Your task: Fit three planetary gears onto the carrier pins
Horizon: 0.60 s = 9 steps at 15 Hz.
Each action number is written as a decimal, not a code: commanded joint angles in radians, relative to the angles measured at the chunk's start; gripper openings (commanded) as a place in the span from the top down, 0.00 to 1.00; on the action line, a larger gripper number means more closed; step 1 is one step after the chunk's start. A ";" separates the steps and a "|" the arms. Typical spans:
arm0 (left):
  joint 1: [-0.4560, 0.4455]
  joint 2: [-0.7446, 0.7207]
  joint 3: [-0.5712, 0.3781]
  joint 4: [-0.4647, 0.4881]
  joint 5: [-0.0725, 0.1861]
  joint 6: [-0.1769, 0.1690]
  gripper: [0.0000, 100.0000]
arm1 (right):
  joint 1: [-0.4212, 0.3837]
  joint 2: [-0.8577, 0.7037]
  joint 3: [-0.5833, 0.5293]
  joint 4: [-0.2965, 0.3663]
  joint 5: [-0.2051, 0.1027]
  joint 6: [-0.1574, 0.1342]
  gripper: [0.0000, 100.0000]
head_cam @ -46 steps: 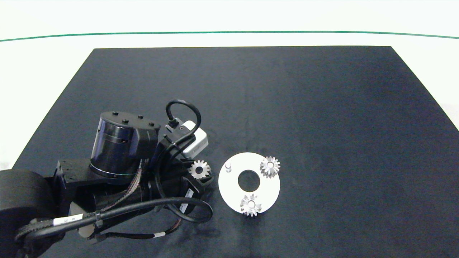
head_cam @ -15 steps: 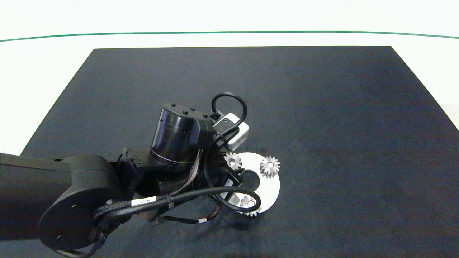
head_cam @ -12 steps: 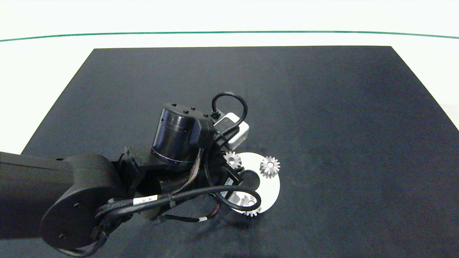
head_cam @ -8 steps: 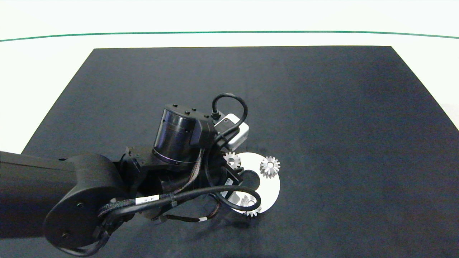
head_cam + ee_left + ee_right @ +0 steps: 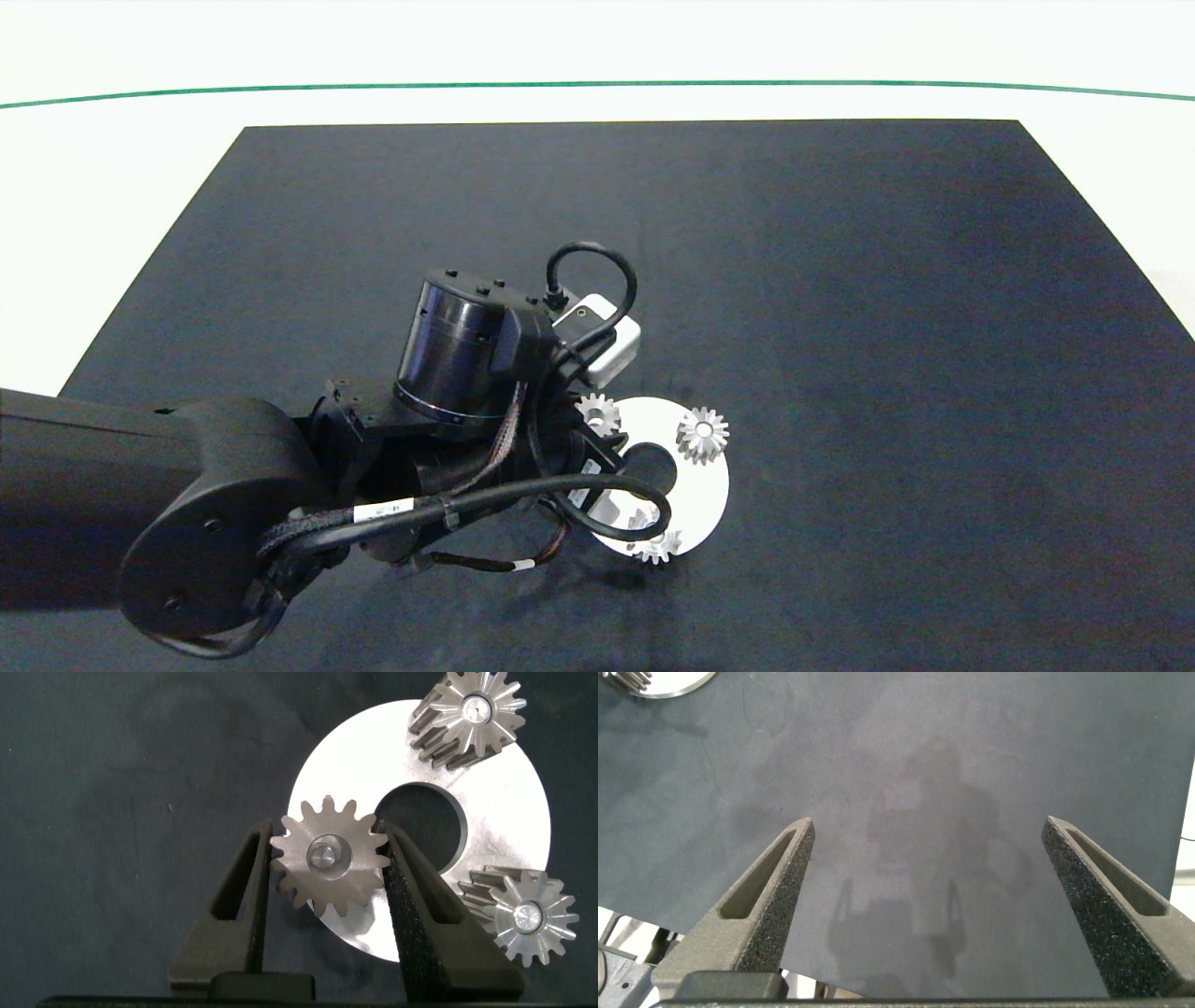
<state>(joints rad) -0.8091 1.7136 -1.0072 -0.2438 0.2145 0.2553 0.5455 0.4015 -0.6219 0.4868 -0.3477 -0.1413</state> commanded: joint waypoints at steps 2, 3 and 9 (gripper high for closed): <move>0.002 0.009 0.006 -0.002 0.002 0.001 1.00 | 0.001 -0.003 -0.001 0.003 -0.002 -0.001 0.00; 0.008 0.014 0.006 -0.002 0.002 -0.001 1.00 | 0.001 -0.003 -0.001 0.003 -0.002 -0.001 0.00; 0.021 0.017 0.006 -0.002 0.002 0.001 1.00 | 0.002 -0.004 -0.001 0.003 -0.002 -0.001 0.00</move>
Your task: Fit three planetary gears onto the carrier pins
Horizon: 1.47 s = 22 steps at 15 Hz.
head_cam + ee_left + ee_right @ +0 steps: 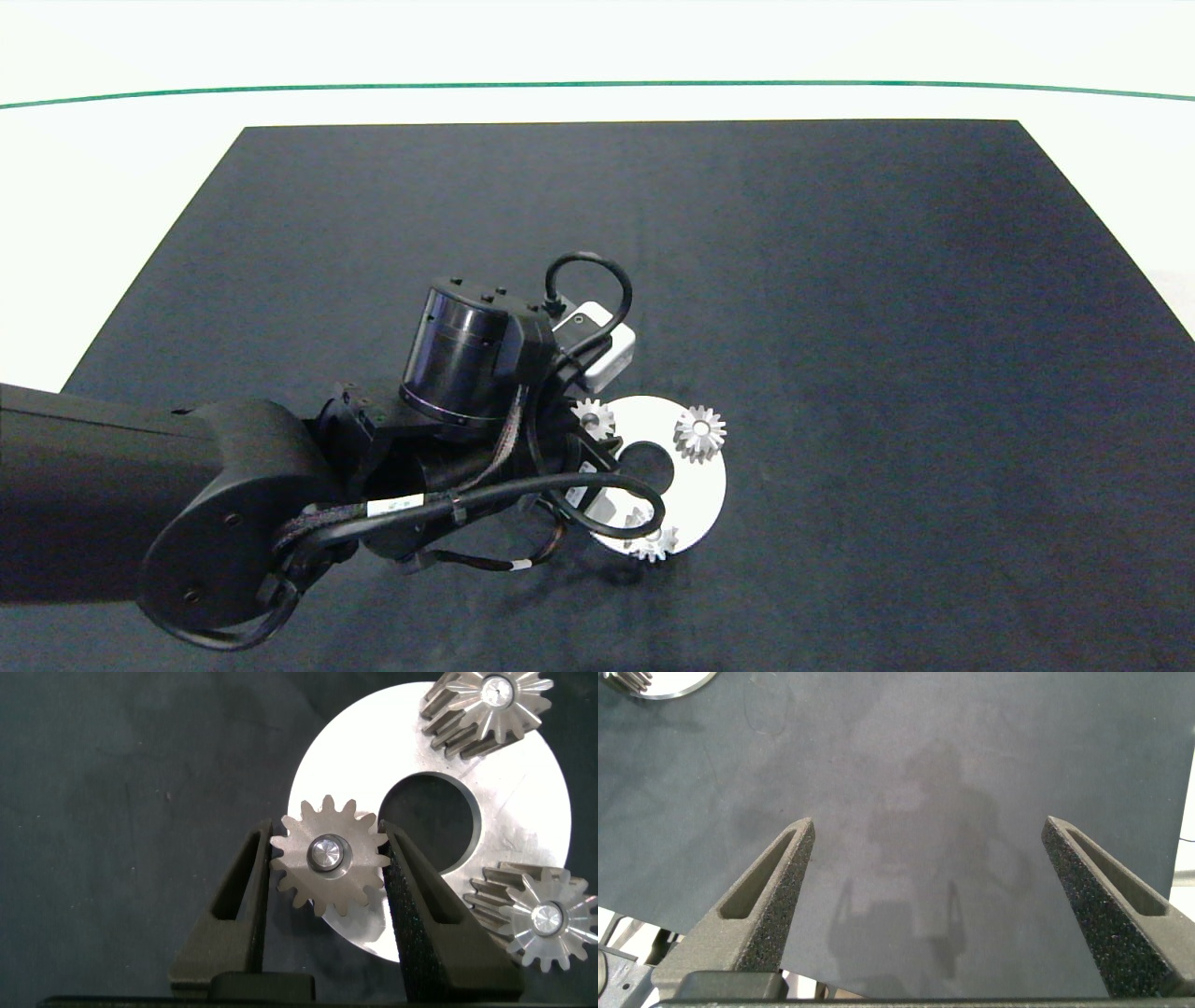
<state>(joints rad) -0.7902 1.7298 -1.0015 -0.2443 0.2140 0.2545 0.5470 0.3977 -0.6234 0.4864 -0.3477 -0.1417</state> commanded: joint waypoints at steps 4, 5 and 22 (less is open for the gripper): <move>0.002 -0.001 0.009 -0.001 0.002 0.002 0.00 | 0.001 0.000 0.001 0.003 -0.002 -0.001 0.00; 0.000 -0.001 0.009 -0.001 0.001 0.002 0.00 | 0.001 0.000 -0.001 0.001 -0.002 -0.001 0.00; 0.347 -0.719 -0.022 0.451 0.004 -0.007 0.00 | -0.110 0.078 -0.090 0.011 -0.005 -0.007 0.00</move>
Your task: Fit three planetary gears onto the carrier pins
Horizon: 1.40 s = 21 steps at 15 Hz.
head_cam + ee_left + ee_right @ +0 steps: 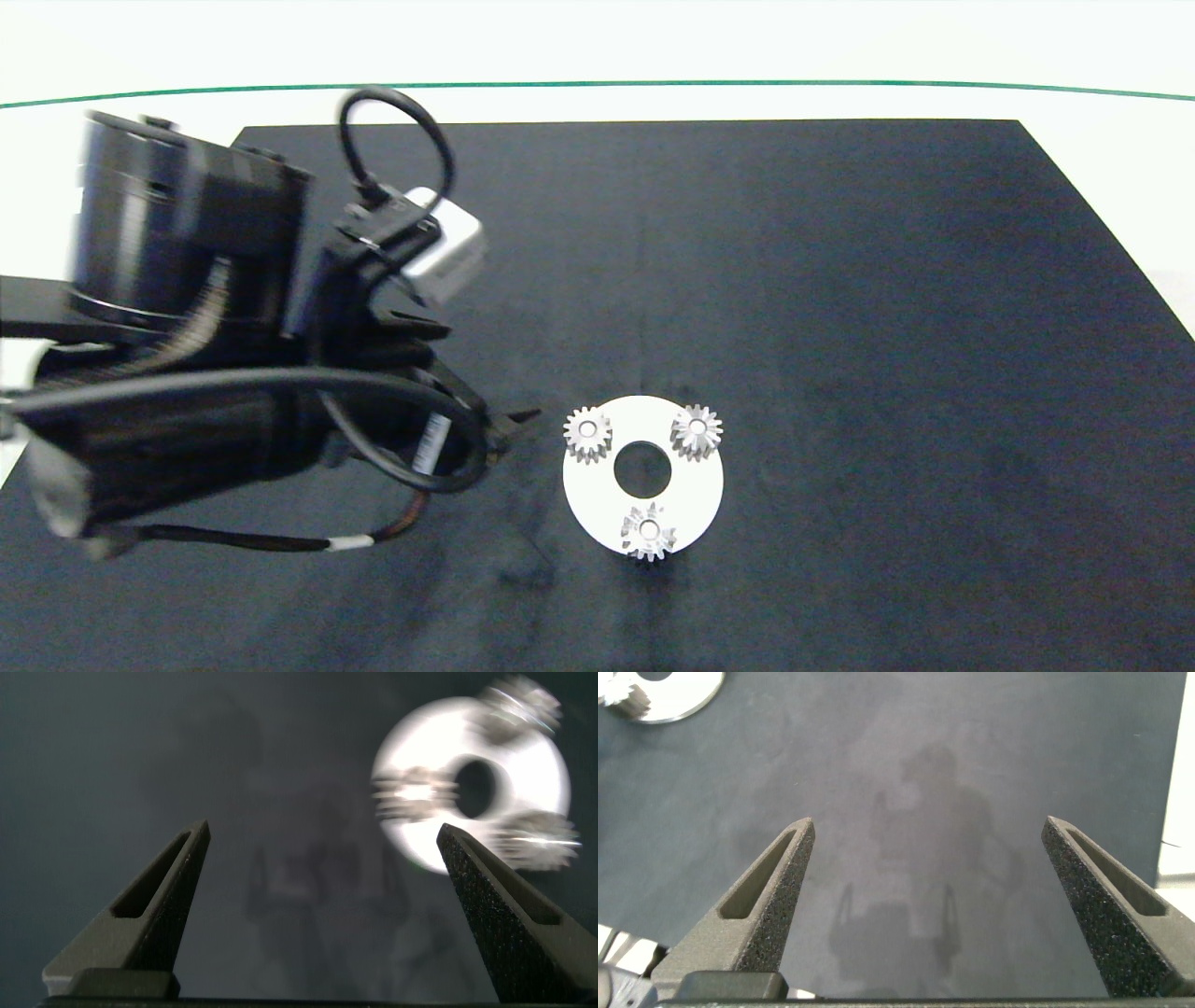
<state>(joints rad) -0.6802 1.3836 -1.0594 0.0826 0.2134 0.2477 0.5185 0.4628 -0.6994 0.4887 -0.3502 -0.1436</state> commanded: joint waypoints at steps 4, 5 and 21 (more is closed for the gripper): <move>0.568 -0.788 0.248 0.169 0.004 -0.016 0.00 | -0.331 -0.139 -0.014 0.054 -0.003 -0.008 0.00; 0.604 -0.859 0.288 0.171 0.001 -0.016 0.00 | -0.370 -0.181 -0.012 0.076 -0.001 -0.008 0.00; 0.680 -1.384 1.015 -0.084 -0.235 -0.094 0.00 | -0.522 -0.463 0.603 -0.401 0.283 0.001 0.00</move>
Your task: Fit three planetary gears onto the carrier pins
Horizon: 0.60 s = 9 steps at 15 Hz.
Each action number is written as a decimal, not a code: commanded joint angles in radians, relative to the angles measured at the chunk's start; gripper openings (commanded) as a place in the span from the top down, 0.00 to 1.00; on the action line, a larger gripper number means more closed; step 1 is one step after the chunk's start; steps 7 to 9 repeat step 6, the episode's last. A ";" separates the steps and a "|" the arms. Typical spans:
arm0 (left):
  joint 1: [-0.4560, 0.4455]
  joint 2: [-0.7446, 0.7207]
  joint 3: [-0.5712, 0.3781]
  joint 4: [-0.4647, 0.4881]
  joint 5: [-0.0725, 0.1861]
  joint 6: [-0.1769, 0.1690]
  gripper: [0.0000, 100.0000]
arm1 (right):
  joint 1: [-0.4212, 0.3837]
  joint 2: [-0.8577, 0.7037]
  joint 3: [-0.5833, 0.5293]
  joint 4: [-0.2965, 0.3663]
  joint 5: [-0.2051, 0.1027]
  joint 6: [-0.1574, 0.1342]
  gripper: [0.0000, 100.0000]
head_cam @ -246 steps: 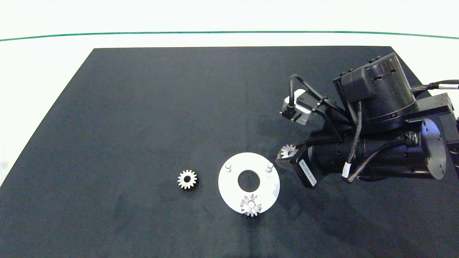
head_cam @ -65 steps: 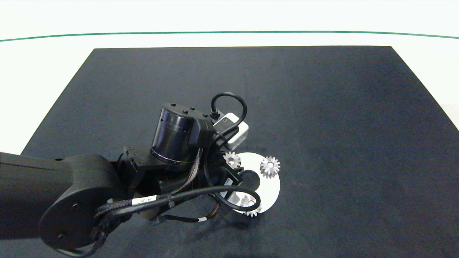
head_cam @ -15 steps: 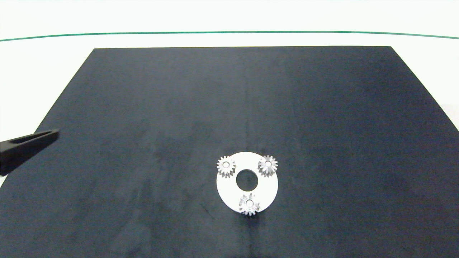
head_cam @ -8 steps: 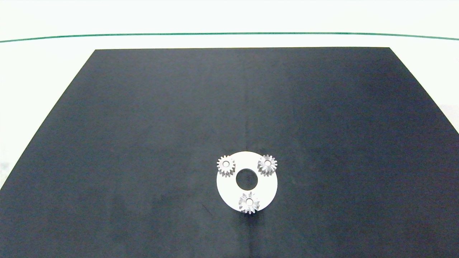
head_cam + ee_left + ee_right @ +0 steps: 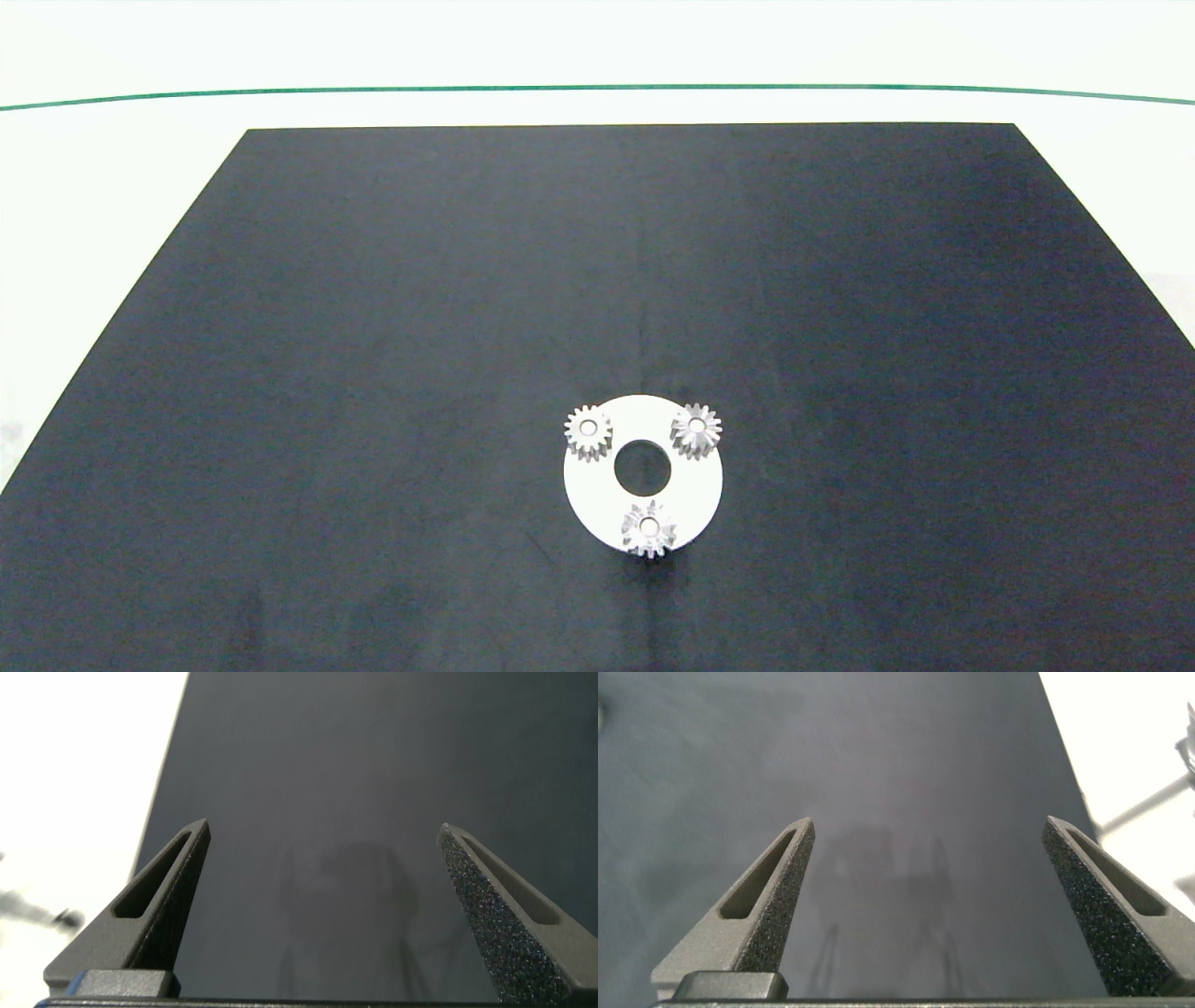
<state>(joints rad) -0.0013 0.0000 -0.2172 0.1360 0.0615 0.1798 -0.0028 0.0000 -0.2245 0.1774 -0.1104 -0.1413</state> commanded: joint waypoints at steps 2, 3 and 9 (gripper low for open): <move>0.001 0.000 0.210 -0.154 -0.091 -0.100 0.00 | 0.001 0.000 0.200 -0.167 0.097 0.000 0.00; 0.001 0.000 0.210 -0.154 -0.091 -0.112 0.00 | 0.001 0.000 0.201 -0.174 0.124 0.002 0.00; 0.000 0.000 0.216 -0.142 -0.092 -0.129 0.00 | 0.000 0.000 0.206 -0.162 0.202 0.014 0.00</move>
